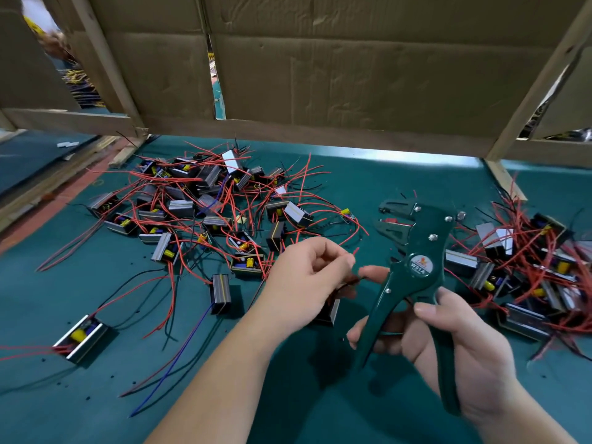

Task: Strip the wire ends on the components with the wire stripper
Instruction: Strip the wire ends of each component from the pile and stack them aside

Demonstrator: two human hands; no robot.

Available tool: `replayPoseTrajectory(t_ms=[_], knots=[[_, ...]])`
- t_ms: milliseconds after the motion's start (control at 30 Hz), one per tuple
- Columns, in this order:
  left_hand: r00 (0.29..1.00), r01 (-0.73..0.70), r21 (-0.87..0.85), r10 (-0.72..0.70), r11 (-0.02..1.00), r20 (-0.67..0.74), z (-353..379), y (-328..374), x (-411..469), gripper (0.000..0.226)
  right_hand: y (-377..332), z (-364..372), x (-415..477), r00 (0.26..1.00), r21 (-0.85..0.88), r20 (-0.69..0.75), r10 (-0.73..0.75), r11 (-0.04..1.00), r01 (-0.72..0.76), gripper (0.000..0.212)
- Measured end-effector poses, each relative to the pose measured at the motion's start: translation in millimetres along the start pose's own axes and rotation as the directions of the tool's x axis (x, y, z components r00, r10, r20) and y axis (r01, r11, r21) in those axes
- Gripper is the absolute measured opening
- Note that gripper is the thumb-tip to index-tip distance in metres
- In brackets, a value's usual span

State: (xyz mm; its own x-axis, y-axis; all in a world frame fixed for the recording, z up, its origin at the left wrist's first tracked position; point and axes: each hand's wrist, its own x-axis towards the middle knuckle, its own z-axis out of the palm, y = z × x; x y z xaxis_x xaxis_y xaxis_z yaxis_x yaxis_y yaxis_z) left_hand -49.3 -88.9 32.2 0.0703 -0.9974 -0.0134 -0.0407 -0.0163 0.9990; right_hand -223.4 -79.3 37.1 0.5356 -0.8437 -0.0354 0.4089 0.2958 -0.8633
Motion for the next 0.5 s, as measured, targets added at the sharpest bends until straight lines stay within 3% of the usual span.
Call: replayPoseTrajectory(t_ms=[167, 333, 500], knots=[[0.997, -0.047, -0.017, 0.046, 0.999, -0.063, -5.4, 2.3, 2.0, 0.013, -9.3, -3.0, -1.9, 0.978, 0.158, 0.207, 0.034, 0.985, -0.068, 0.066], [0.988, -0.147, -0.051, 0.144, 0.988, -0.055, -11.9, 4.3, 2.8, 0.014, -11.5, -8.0, 1.8, 0.980, 0.119, -0.037, 0.195, 0.975, -0.190, 0.072], [0.959, -0.271, 0.066, 0.275, 0.960, -0.068, -13.2, 4.1, 0.8, 0.009, -8.3, -2.0, -0.9, 0.954, 0.069, 0.114, 0.279, 0.955, -0.287, 0.061]])
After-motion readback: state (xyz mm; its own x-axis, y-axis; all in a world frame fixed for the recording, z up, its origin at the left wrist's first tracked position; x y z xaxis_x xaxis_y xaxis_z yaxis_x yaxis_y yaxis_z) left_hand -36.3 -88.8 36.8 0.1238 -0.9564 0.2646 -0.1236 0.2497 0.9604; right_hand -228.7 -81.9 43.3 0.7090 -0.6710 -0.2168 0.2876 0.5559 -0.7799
